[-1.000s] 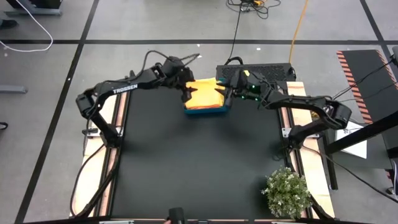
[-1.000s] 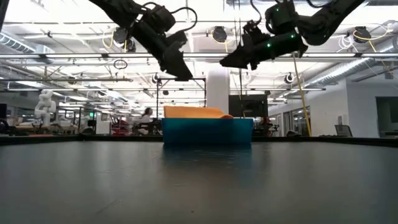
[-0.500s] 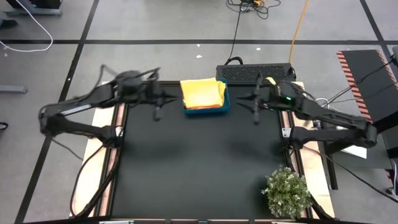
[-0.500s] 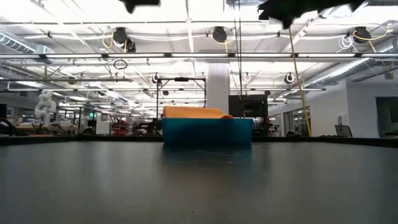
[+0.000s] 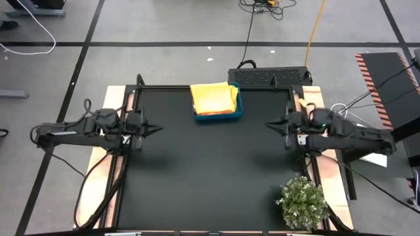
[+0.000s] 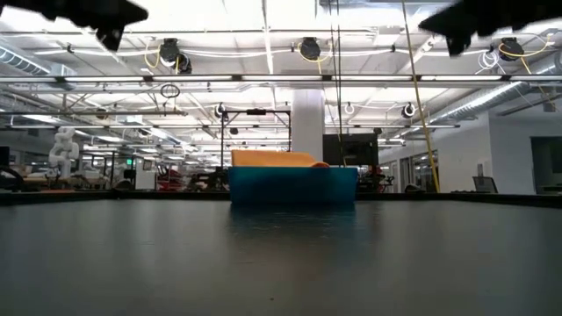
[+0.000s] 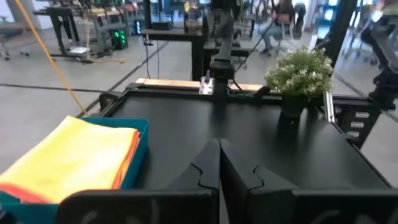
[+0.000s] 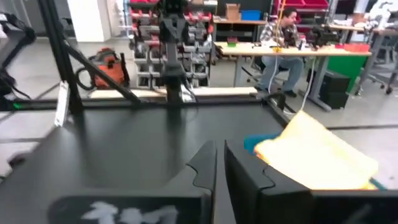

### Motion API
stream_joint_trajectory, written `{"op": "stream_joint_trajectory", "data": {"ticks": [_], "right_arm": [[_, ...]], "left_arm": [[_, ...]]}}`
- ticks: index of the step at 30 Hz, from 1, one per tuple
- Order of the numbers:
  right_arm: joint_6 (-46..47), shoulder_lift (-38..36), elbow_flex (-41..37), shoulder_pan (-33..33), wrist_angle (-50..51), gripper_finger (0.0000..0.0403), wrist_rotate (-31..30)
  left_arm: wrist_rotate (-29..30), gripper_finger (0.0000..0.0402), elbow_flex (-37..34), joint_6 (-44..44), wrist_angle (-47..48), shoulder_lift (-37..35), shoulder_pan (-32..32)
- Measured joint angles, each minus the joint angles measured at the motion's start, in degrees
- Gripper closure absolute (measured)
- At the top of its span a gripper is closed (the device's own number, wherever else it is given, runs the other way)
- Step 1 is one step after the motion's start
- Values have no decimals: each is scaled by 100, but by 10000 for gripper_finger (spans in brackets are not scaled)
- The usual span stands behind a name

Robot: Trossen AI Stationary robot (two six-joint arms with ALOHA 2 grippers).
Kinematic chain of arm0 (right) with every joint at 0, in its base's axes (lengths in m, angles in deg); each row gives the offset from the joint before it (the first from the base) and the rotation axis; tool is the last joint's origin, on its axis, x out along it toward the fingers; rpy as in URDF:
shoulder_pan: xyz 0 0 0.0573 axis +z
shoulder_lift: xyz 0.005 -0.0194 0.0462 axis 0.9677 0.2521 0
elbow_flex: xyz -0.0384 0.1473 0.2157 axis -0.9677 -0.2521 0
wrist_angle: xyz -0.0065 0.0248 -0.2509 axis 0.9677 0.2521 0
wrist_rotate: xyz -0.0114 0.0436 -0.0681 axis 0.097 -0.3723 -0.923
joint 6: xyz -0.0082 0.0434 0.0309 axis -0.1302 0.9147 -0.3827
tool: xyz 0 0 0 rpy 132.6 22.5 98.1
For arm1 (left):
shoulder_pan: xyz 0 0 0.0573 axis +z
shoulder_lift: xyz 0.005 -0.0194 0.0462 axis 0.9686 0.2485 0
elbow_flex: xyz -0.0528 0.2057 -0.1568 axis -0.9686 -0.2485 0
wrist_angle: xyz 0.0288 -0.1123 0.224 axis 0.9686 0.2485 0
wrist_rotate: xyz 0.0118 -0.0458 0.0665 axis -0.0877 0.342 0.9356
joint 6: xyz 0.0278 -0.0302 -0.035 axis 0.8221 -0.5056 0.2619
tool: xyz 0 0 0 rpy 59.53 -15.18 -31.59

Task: Fold microfiber towels
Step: Return to Home Position

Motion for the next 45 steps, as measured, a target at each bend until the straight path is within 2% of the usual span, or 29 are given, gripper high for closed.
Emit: {"op": "stream_joint_trajectory", "data": {"ticks": [3, 7, 10, 12, 16, 18, 21, 28, 33, 39, 45], "right_arm": [[34, -131, -751, 243, -500, 389, -379], [41, -259, -1465, 466, -979, 396, -779], [-84, -414, -1797, 543, -1266, 397, -799], [-220, -530, -2000, 565, -1420, 397, -791], [-210, -711, -2453, 564, -1945, 397, -761], [-187, -782, -2717, 553, -2313, 397, -617], [-202, -816, -3067, 553, -2938, 397, -416], [-242, -857, -3085, 549, -2808, 397, -170], [-422, -839, -3092, 549, -2648, 397, -189], [-321, -831, -3097, 549, -2723, 397, -215], [-313, -831, -3103, 549, -2719, 397, -213]], "left_arm": [[164, 399, -512, -154, -60, -579, -109], [463, 396, -824, -190, 457, -1376, -183], [668, 399, -980, -192, 936, -2009, -207], [657, 396, -1138, -176, 921, -2414, -205], [494, 399, -1464, -131, 656, -2418, -218], [494, 397, -1756, -136, -154, -2260, -216], [232, 392, -2243, -147, -634, -2267, -219], [33, 395, -3119, -306, -1716, -2321, -216], [-185, 387, -3114, -452, -1634, -2236, -225], [-537, 397, -3116, -186, -1680, -2240, -244], [-368, 394, -3116, -169, -1698, -2240, -242]]}}
